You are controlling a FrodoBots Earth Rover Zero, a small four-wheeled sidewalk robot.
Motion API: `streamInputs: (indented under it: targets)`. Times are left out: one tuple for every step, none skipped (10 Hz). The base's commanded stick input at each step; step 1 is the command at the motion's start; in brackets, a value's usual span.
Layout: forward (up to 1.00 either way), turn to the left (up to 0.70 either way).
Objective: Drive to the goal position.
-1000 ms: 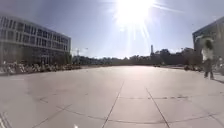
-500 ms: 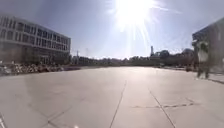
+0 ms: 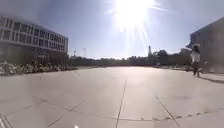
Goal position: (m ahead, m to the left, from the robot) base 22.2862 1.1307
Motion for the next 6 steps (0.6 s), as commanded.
streamInputs:
  targets:
    - [0.70,0.00]
    - [0.70,0.00]
    - [0.70,0.00]
    - [0.70,0.00]
    - [0.70,0.00]
    - [0.70,0.00]
